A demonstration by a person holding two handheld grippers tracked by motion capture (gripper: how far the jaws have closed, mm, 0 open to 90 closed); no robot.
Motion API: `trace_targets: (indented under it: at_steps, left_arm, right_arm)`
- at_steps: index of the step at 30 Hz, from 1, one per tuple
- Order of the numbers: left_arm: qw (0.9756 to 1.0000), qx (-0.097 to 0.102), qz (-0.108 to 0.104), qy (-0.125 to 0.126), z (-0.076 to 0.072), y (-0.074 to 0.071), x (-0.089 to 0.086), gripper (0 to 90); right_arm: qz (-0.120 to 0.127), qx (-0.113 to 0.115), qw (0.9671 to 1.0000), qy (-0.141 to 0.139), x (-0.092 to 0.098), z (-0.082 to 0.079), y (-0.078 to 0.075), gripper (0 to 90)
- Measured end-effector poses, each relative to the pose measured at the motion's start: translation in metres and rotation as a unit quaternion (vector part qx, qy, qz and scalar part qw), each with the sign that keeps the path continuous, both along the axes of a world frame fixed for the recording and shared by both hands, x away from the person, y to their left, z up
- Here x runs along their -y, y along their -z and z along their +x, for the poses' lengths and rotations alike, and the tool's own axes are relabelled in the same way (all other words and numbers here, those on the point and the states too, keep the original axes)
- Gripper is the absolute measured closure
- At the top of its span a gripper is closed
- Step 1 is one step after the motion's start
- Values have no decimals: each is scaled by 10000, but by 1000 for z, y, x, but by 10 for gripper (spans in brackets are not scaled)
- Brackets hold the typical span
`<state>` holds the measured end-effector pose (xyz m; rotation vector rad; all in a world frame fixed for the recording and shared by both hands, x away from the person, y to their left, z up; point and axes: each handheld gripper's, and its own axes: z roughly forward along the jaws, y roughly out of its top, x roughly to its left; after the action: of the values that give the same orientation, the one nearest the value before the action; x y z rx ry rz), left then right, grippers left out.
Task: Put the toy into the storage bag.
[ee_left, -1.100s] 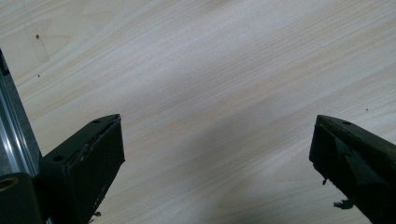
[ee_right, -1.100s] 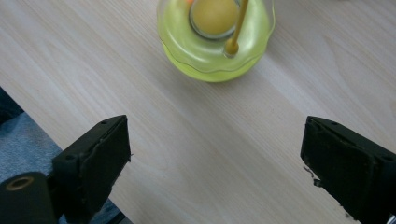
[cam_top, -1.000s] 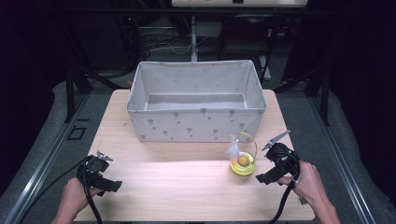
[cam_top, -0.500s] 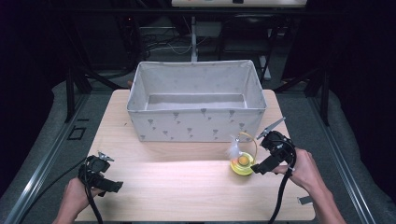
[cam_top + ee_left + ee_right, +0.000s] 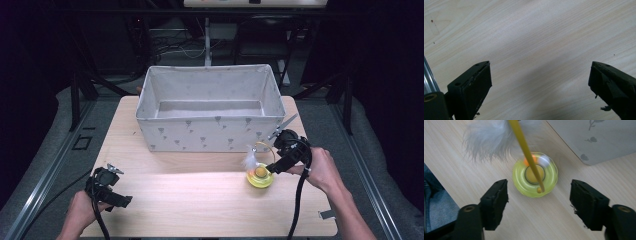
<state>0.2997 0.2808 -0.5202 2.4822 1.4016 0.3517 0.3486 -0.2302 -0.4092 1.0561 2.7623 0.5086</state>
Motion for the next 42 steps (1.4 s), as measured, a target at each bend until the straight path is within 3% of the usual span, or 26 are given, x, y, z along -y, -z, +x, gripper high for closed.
trace_targets:
  at_steps: [16,22,23,27,29,37,39,42]
  left_arm:
    - [10000,-16,-11,-7,0,0,-1,52]
    - [10000,-29,-19,-21,0,1,-1,48]
    - [10000,-29,-20,-27,0,1,-1,47]
    - [10000,-43,-20,-30,0,1,-1,45]
    - [10000,-51,-13,-30,0,2,-1,45]
    - [10000,-49,-5,-28,0,2,-1,44]
    - [10000,-52,3,-27,0,2,-1,44]
    - [10000,-65,14,-27,0,2,-1,44]
  right_arm:
    - [-478,-149,9985,-237,-11,18,-3,621]
    - [-402,-259,9984,-318,-13,19,-2,731]
    - [-483,-239,9980,-337,-13,19,-3,745]
    - [-417,-222,9983,-351,-15,19,-5,821]
    - [-513,-256,9975,-420,-17,20,-6,835]
    - [-552,-246,9970,-477,-18,22,-12,856]
    - [-454,-256,9976,-455,-18,22,-13,867]
    - [-534,-256,9971,-473,-20,21,-14,875]
